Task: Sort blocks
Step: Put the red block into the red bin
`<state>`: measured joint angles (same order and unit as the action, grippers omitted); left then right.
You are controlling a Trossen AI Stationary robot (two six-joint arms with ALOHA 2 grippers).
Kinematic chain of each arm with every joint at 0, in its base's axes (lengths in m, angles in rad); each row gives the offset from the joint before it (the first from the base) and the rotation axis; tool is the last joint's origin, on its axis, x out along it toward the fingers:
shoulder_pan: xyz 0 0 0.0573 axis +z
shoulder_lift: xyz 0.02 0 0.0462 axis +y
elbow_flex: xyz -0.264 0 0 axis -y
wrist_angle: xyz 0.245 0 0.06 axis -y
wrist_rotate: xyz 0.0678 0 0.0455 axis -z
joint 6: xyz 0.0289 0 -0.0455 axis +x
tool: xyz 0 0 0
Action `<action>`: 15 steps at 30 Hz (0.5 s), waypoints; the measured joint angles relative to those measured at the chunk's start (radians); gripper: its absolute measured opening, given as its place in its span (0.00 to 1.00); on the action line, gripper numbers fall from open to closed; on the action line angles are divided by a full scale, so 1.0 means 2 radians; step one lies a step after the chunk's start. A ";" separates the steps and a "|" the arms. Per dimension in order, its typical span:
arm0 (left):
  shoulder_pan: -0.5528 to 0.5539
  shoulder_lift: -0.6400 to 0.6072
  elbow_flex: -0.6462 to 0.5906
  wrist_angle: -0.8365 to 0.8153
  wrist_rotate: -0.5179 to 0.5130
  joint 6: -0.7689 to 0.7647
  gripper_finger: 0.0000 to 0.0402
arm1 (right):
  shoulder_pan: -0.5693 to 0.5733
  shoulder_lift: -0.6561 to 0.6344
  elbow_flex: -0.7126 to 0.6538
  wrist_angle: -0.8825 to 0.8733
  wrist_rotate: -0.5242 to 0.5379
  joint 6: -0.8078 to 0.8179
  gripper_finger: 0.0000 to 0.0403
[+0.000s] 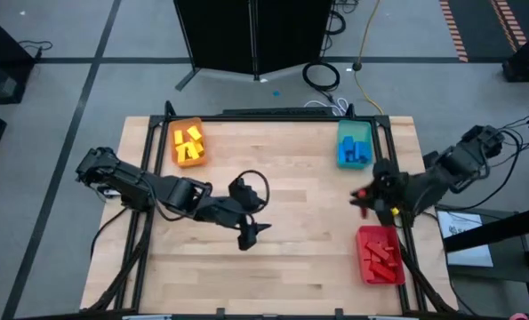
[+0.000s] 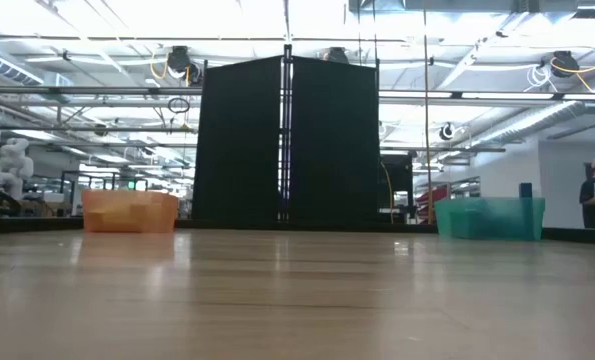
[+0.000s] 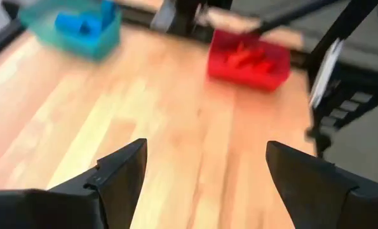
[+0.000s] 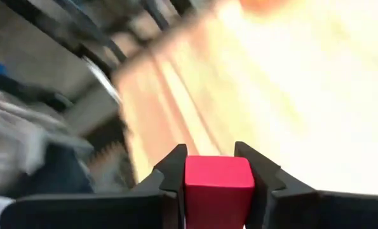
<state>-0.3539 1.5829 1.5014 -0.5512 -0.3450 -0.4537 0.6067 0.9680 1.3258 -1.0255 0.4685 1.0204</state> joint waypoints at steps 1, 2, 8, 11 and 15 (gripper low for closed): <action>-0.002 0.000 -0.002 -0.015 -0.002 -0.006 0.79 | 0.012 0.001 0.000 -0.044 -0.007 0.042 0.17; -0.004 0.000 -0.005 -0.024 -0.004 -0.009 0.79 | 0.023 0.006 0.000 -0.086 -0.018 0.080 0.17; -0.021 0.000 -0.011 -0.048 -0.013 -0.019 0.79 | 0.082 0.046 -0.008 -0.211 -0.126 0.218 0.17; -0.029 0.000 -0.011 -0.049 -0.024 -0.017 0.79 | 0.114 0.057 -0.033 -0.191 -0.150 0.246 0.17; -0.036 -0.003 -0.011 -0.053 -0.054 -0.015 0.79 | 0.160 0.059 -0.096 -0.120 -0.159 0.301 0.17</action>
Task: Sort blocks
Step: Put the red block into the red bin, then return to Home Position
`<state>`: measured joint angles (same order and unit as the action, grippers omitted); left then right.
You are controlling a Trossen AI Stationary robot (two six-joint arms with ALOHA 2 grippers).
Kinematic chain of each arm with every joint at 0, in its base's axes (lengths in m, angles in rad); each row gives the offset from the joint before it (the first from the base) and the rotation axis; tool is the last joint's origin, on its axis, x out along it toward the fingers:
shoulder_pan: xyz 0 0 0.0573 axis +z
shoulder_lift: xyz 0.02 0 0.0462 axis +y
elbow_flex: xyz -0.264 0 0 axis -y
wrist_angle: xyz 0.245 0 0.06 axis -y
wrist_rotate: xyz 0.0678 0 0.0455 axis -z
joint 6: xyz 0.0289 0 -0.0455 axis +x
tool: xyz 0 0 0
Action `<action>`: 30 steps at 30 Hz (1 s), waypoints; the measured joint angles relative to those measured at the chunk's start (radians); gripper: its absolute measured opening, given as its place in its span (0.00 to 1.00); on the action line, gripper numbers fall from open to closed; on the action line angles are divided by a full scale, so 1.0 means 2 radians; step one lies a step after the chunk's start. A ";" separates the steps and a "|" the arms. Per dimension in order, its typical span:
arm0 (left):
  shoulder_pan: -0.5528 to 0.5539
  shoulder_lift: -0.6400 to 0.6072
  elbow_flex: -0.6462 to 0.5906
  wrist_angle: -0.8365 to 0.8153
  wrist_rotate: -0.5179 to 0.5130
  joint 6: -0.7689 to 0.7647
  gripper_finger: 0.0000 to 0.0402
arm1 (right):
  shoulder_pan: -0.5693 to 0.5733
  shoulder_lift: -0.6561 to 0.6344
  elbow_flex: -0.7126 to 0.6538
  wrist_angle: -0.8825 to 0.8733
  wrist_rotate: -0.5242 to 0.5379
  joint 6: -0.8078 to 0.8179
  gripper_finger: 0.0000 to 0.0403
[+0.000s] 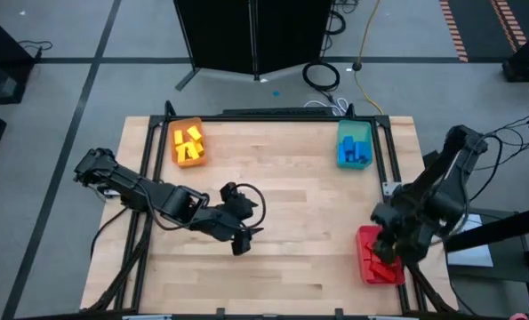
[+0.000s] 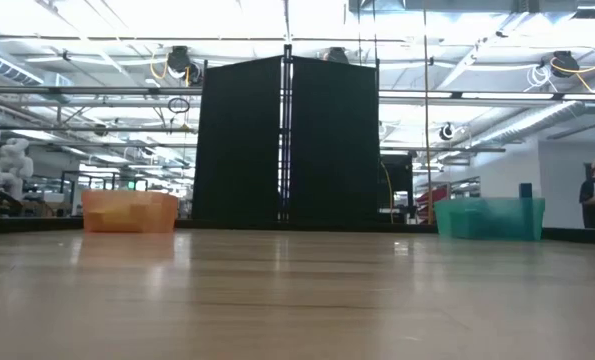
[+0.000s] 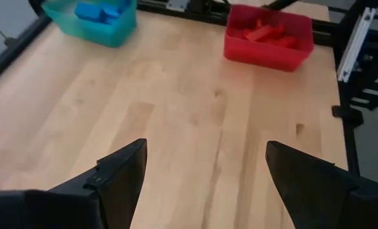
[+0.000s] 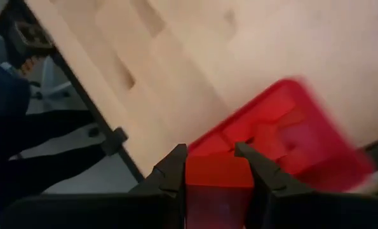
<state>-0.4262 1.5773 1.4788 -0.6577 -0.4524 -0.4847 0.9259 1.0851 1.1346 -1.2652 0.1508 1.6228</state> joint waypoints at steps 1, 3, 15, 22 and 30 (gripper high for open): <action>0.000 -0.001 0.000 -0.001 -0.006 0.000 0.79 | 0.011 0.000 -0.019 0.025 0.001 0.014 0.17; -0.001 -0.002 0.000 -0.005 -0.012 0.000 0.79 | 0.030 0.000 -0.059 0.071 0.000 0.041 0.17; -0.008 -0.011 0.000 -0.014 -0.014 0.001 0.79 | 0.075 0.000 -0.241 0.271 0.001 0.140 0.17; -0.036 -0.045 0.000 -0.021 -0.088 0.000 0.79 | 0.075 -0.001 -0.244 0.284 0.004 0.136 0.47; -0.059 -0.090 0.000 -0.037 -0.130 0.021 0.79 | 0.075 -0.001 -0.244 0.311 0.014 0.127 0.70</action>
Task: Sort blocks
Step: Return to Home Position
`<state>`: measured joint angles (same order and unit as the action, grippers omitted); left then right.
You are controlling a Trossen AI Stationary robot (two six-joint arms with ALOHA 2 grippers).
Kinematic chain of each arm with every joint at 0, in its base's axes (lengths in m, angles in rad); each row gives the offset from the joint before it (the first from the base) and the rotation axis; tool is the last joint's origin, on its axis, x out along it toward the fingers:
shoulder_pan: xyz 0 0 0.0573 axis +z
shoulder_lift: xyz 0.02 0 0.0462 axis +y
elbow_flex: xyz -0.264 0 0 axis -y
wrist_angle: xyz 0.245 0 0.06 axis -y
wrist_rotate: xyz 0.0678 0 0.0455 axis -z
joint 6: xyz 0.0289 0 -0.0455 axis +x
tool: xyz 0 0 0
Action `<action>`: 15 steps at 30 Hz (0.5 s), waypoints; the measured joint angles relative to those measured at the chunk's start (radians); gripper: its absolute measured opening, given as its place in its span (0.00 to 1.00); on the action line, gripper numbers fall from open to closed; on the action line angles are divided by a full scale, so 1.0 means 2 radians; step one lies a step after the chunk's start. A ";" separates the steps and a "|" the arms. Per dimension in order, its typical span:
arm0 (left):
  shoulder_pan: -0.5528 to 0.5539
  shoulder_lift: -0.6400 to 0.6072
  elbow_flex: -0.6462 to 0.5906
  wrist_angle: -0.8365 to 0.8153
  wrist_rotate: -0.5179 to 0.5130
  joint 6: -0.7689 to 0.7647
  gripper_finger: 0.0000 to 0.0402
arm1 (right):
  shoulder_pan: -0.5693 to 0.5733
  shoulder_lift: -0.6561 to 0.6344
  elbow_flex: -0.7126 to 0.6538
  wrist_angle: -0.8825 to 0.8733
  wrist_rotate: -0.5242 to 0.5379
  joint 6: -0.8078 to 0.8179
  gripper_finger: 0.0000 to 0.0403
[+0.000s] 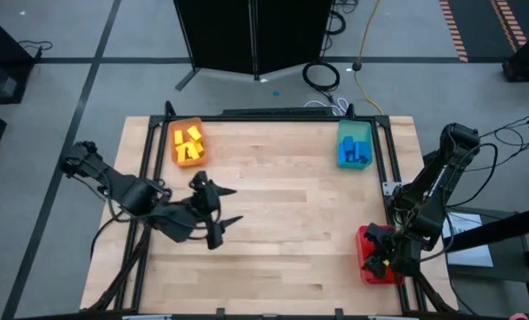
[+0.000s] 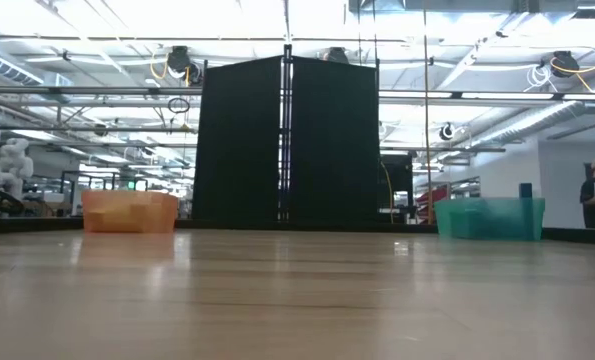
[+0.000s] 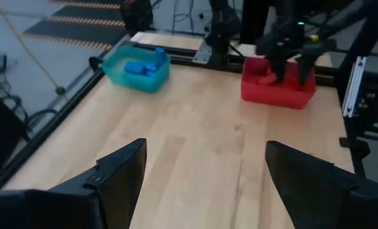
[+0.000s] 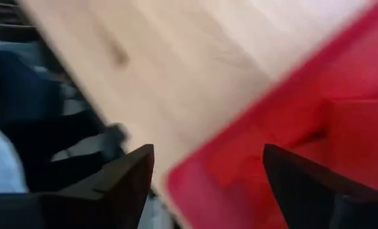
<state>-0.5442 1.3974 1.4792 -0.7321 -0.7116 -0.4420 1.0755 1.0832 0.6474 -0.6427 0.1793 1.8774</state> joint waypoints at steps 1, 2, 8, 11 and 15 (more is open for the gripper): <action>0.000 -0.007 0.000 -0.009 0.000 -0.013 0.79 | 0.000 0.000 0.005 0.008 0.007 -0.007 0.71; 0.000 -0.013 0.000 -0.014 0.000 -0.035 0.79 | -0.001 0.000 0.013 0.013 0.018 -0.016 0.71; -0.012 -0.061 0.000 0.007 0.000 -0.042 0.79 | -0.019 0.000 0.127 -0.024 0.102 -0.124 0.69; -0.023 -0.090 0.000 0.038 0.001 0.010 0.79 | -0.038 0.000 0.213 -0.039 0.133 -0.215 0.67; -0.040 -0.128 0.000 0.084 0.003 0.074 0.79 | -0.058 0.003 0.340 -0.019 0.160 -0.458 0.64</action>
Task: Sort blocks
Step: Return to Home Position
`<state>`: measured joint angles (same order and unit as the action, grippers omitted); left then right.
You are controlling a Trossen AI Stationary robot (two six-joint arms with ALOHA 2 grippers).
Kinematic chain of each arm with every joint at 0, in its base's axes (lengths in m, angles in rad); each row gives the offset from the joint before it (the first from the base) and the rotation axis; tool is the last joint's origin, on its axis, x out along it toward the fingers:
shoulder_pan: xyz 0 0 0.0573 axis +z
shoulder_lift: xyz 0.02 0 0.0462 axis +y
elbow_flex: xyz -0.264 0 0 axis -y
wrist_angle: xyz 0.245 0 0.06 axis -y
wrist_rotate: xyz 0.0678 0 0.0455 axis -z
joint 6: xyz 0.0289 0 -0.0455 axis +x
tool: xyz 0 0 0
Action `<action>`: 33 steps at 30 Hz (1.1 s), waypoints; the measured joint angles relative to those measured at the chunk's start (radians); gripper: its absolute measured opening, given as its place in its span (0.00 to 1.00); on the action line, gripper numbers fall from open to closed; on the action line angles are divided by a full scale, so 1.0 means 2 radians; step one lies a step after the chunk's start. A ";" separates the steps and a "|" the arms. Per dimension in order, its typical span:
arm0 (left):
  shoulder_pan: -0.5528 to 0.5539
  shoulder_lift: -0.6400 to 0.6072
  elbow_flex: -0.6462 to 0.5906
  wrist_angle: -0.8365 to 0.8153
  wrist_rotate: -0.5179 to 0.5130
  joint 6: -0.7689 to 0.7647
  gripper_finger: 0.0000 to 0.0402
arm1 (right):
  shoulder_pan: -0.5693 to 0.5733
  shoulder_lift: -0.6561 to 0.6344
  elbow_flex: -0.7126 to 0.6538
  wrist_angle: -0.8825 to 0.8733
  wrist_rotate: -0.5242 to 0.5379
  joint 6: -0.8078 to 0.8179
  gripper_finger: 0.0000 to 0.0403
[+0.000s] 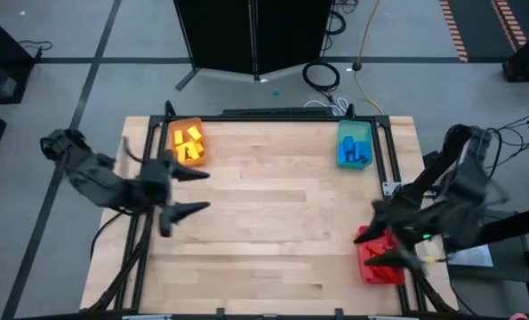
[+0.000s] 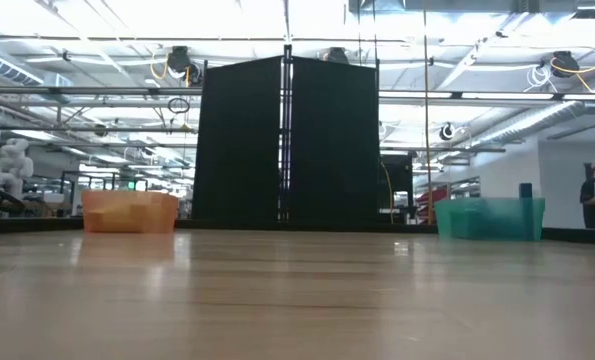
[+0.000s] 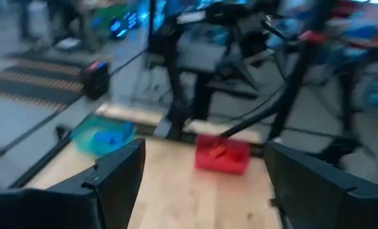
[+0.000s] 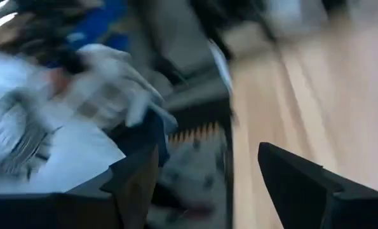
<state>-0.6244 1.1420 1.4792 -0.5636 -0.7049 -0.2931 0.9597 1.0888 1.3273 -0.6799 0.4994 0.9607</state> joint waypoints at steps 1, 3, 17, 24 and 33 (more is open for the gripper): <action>-0.005 -0.009 0.000 0.009 0.005 0.015 0.79 | 0.000 0.002 0.026 0.015 0.000 -0.083 0.64; -0.017 -0.025 0.000 0.027 0.027 0.052 0.79 | 0.000 0.006 0.072 0.049 0.003 -0.207 0.64; -0.073 -0.131 0.000 0.040 0.208 0.243 0.79 | -0.067 -0.016 0.185 -0.012 -0.196 -0.563 0.64; -0.073 -0.211 -0.038 -0.027 0.191 0.226 0.79 | -0.106 -0.078 0.101 -0.023 -0.262 -0.514 0.64; -0.073 -0.368 -0.188 0.014 0.142 0.176 0.79 | -0.106 -0.305 -0.135 0.131 -0.221 -0.468 0.64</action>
<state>-0.7708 0.4068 1.1024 -0.5365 -0.4208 0.0580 0.7471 0.4784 1.0578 -0.4185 0.0570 0.0255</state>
